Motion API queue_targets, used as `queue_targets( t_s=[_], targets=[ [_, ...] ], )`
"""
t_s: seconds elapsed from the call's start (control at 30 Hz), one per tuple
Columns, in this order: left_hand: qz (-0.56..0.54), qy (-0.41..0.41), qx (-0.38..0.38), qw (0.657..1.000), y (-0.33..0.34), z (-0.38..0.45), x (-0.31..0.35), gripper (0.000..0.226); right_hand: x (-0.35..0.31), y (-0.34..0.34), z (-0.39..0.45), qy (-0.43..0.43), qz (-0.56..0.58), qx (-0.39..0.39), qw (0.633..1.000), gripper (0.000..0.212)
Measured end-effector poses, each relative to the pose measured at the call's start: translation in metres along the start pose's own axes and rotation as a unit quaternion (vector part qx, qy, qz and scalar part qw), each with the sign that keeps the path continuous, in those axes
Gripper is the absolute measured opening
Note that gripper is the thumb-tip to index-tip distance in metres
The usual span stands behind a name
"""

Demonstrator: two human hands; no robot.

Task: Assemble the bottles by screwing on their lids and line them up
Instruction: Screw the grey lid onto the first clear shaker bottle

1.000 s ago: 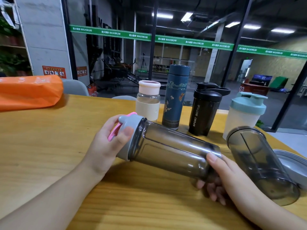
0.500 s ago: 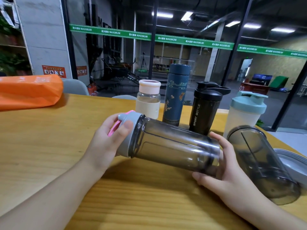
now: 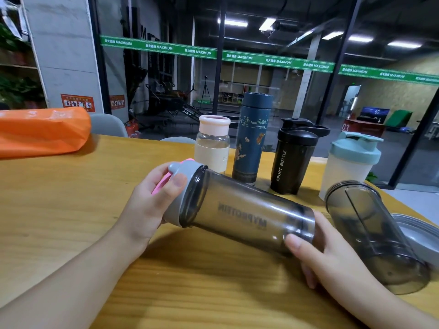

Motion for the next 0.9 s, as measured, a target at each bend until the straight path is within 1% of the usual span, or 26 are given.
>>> queue_targets(
  t_s=[0.1, 0.2, 0.23, 0.33, 0.37, 0.43, 0.53, 0.6, 0.67, 0.8, 0.9],
  targets=[
    [-0.002, 0.030, -0.004, 1.000, 0.004, -0.001, 0.005, 0.089, 0.004, 0.000, 0.004, 0.010, 0.024, -0.013, 1.000, 0.077],
    [-0.001, 0.039, -0.005, 0.999, 0.006, -0.001, 0.007, 0.088, 0.005, 0.001, 0.004, 0.007, 0.026, -0.013, 1.000, 0.098],
    [-0.002, 0.040, -0.005, 0.999, 0.006, -0.001, 0.007, 0.087, 0.006, 0.000, 0.005, 0.007, 0.026, -0.011, 1.000, 0.100],
    [-0.009, 0.042, -0.002, 0.999, 0.005, 0.000, 0.007, 0.083, 0.008, -0.001, 0.005, 0.008, 0.023, 0.007, 1.000, 0.087],
    [-0.011, 0.043, 0.001, 0.999, 0.005, 0.000, 0.007, 0.082, 0.008, 0.000, 0.004, 0.006, 0.020, 0.009, 1.000, 0.086],
    [-0.009, 0.044, 0.010, 0.999, 0.004, 0.001, 0.008, 0.083, 0.006, 0.001, 0.002, -0.006, 0.022, 0.010, 1.000, 0.095],
    [-0.007, 0.044, 0.017, 0.999, 0.001, 0.001, 0.007, 0.089, -0.003, 0.005, -0.002, -0.040, 0.032, 0.003, 0.999, 0.092],
    [-0.003, 0.040, 0.018, 0.999, 0.000, 0.001, 0.006, 0.092, -0.006, 0.007, -0.003, -0.064, 0.025, -0.006, 0.998, 0.097],
    [-0.002, 0.035, 0.019, 0.999, -0.001, 0.002, 0.004, 0.093, -0.008, 0.007, -0.002, -0.086, 0.019, 0.006, 0.996, 0.099],
    [-0.013, 0.021, 0.013, 1.000, -0.001, 0.002, 0.002, 0.091, -0.012, 0.005, -0.002, -0.103, 0.017, 0.011, 0.994, 0.091],
    [-0.017, 0.011, 0.009, 1.000, -0.001, 0.001, 0.002, 0.090, -0.013, 0.000, -0.004, -0.100, -0.013, 0.026, 0.995, 0.085]
  ],
)
Point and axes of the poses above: each hand's wrist, its own z-axis towards the middle knuckle, its own y-axis out of the palm, x = y × z, the point moved 6 cm from there along z, towards the middle knuckle, and after that the axes turned 1 degree about x, right-handed, at the moved point
